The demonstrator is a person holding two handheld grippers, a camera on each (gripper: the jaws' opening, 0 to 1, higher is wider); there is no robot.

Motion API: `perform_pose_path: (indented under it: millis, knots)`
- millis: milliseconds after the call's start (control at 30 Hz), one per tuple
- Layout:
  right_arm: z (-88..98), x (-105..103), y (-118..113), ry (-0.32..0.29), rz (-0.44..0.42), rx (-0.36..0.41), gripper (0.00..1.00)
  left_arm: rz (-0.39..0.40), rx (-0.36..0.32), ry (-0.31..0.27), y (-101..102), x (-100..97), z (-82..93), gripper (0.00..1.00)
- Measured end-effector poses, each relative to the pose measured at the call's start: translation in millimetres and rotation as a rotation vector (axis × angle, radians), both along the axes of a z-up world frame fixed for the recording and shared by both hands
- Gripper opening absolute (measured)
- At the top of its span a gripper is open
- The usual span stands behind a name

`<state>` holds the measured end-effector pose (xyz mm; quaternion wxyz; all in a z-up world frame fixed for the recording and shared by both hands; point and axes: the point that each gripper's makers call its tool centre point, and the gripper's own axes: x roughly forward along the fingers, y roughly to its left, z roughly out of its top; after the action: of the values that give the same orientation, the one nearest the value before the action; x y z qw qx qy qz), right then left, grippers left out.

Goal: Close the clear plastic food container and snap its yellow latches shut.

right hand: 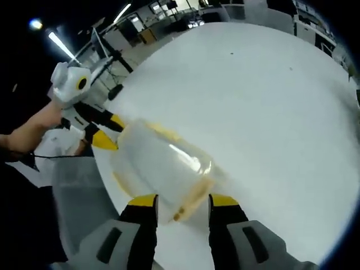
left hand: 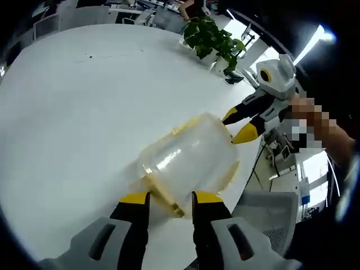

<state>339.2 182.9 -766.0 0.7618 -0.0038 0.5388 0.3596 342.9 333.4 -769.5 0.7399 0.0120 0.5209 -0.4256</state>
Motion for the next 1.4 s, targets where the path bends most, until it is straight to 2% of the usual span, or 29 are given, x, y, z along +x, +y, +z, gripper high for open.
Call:
perform_pose_path:
  millis: [300,633,767,800,833,900,967,1033,1067,1133,1167,1200,1333,1400]
  knots:
    - [-7.7,-1.0,0.3,0.018,0.018,-0.019,0.33,0.054,-0.008,0.018,0.5,5.4,-1.7,0.29]
    - [-7.2,-1.4,2.3,0.018,0.011,-0.017,0.32,0.088,0.001,0.048,0.2,6.0,-3.1,0.28]
    - [-6.6,-8.1,4.0,0.017,0.051,-0.019,0.32,0.095,0.000,0.056,0.1,4.1,-2.9,0.28]
    - [-6.9,-10.6,4.2,0.004,0.097,-0.020,0.33,0.099,-0.001,0.058,0.4,3.9,-2.8,0.28]
    - [-7.0,-10.9,4.7,0.002,0.099,-0.018,0.34,0.107,-0.006,0.061,0.6,4.6,-3.5,0.28]
    - [-10.2,-23.9,8.0,0.059,0.121,-0.008,0.39,0.132,-0.020,0.066,1.3,6.2,-4.3,0.28]
    - [-15.1,-28.8,13.8,0.066,0.126,-0.004,0.45,0.134,-0.030,0.057,0.8,5.4,-3.6,0.27]
    - [-14.3,-27.1,14.4,0.082,0.077,0.002,0.46,0.137,-0.037,0.048,1.3,4.6,-3.8,0.27]
    - [-14.4,-26.5,13.9,0.076,0.087,0.001,0.48,0.138,-0.040,0.047,1.7,4.6,-3.9,0.27]
    - [-16.5,-28.0,21.5,0.072,0.084,0.000,0.53,0.155,-0.056,0.063,1.2,3.2,-4.3,0.27]
    - [-18.7,-30.6,24.4,0.091,0.073,-0.006,0.57,0.162,-0.061,0.085,1.2,1.3,-5.4,0.27]
    - [-20.5,-30.1,24.9,0.098,0.066,-0.018,0.59,0.158,-0.064,0.073,1.2,2.2,-5.0,0.27]
    - [-17.5,-28.6,21.5,0.107,0.039,-0.039,0.57,0.153,-0.071,0.060,0.7,1.9,-4.1,0.27]
    - [-14.8,-26.5,16.4,0.125,0.003,-0.042,0.51,0.152,-0.070,0.061,0.7,2.3,-4.2,0.27]
